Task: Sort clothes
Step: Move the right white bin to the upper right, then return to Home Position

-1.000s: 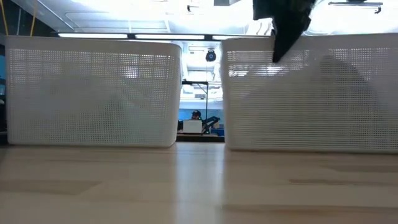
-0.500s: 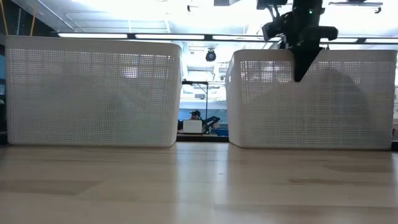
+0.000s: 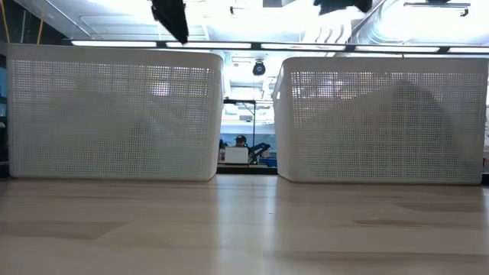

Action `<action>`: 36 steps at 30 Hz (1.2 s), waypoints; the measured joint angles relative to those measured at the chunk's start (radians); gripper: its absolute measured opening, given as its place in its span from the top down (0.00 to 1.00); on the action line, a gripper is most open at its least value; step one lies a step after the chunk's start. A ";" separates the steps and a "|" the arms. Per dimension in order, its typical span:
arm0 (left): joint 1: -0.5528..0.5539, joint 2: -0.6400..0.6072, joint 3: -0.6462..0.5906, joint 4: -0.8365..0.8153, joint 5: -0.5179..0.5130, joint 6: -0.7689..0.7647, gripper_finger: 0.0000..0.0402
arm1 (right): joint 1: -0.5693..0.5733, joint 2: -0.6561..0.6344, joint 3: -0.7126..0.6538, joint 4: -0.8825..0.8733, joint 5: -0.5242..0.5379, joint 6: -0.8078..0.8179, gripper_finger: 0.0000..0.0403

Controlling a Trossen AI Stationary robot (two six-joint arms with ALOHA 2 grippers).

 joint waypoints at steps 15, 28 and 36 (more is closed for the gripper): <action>-0.015 -0.016 -0.002 -0.296 0.059 0.049 0.76 | 0.250 -0.057 0.000 0.009 0.174 0.191 0.68; -0.012 -0.316 -0.001 -0.113 0.025 -0.225 0.74 | 0.407 -0.242 0.022 0.028 0.054 0.191 0.68; -0.097 -0.426 0.000 -0.009 -0.162 -0.281 0.74 | 0.651 -0.477 -0.324 0.264 0.249 0.286 0.74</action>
